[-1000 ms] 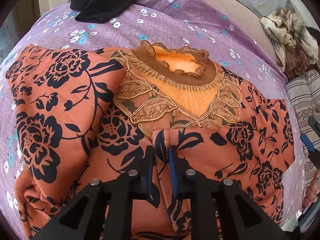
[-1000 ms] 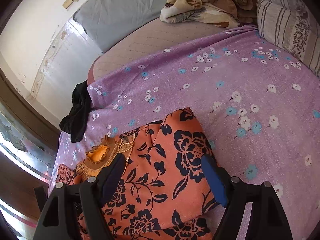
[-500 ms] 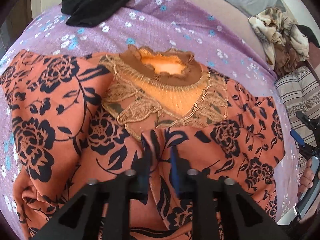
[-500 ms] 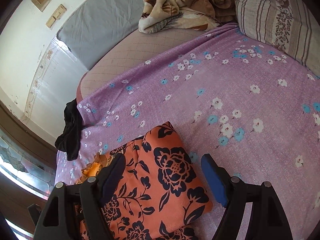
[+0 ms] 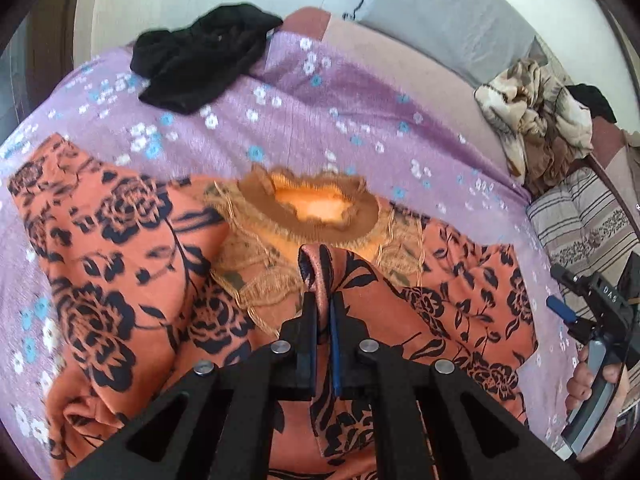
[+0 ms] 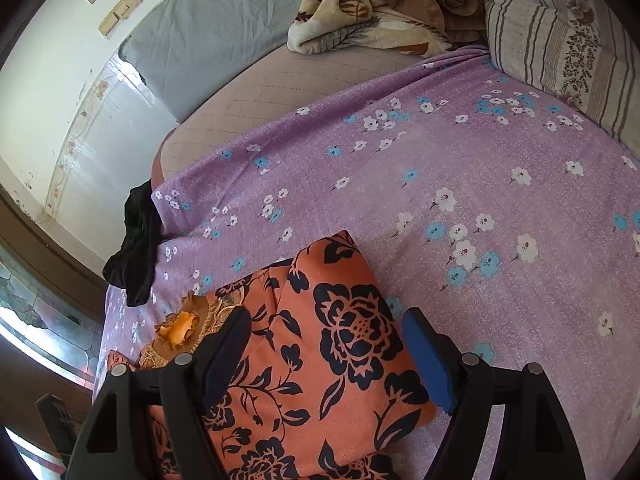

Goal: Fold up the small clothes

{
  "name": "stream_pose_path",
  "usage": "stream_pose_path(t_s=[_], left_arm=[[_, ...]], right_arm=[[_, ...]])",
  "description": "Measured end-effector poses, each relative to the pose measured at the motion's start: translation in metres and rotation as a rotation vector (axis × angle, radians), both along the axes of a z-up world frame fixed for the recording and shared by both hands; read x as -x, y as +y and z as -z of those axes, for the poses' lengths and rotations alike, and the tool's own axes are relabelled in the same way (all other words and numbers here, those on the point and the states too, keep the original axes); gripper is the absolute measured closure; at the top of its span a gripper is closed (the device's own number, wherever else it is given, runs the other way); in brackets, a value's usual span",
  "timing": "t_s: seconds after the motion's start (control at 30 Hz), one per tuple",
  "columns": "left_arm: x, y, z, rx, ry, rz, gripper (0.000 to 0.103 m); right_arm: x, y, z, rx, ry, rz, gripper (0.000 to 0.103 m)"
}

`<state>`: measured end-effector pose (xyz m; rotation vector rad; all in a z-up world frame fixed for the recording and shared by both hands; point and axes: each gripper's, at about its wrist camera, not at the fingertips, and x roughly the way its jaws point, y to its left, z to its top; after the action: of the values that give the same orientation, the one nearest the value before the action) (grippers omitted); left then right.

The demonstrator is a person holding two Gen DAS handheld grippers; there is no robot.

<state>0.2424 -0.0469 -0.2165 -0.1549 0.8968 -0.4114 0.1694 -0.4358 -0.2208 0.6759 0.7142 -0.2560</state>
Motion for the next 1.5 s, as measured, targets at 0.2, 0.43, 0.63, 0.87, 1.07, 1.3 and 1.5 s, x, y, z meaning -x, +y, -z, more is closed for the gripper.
stream_pose_path(t_s=[0.2,0.43,0.63,0.87,1.07,1.3,1.5], left_arm=[[-0.023,0.030,-0.010,-0.190,-0.110,-0.170,0.098],[-0.046,0.045,0.018,-0.192,0.060,-0.182,0.094],[-0.046,0.097,-0.005,-0.185,-0.020,-0.367,0.065],[-0.054,0.213,0.000,-0.022,0.078,-0.681,0.045],[-0.069,0.252,0.027,0.111,0.171,-0.741,0.044],[-0.093,0.241,0.059,0.330,0.286,-0.665,0.045],[-0.097,0.248,0.066,0.409,0.258,-0.685,0.063]], right_arm=[[-0.002,0.011,-0.003,-0.039,-0.070,-0.046,0.023],[-0.029,0.051,0.018,-0.080,-0.069,-0.203,0.023],[-0.053,0.080,0.062,0.074,0.215,-0.279,0.024],[-0.036,0.084,0.027,0.098,0.028,-0.269,0.025],[-0.037,0.108,0.013,0.080,-0.089,-0.355,0.025],[-0.055,0.136,0.051,0.138,0.091,-0.431,0.064],[-0.055,0.131,0.054,0.112,0.101,-0.419,0.064]])
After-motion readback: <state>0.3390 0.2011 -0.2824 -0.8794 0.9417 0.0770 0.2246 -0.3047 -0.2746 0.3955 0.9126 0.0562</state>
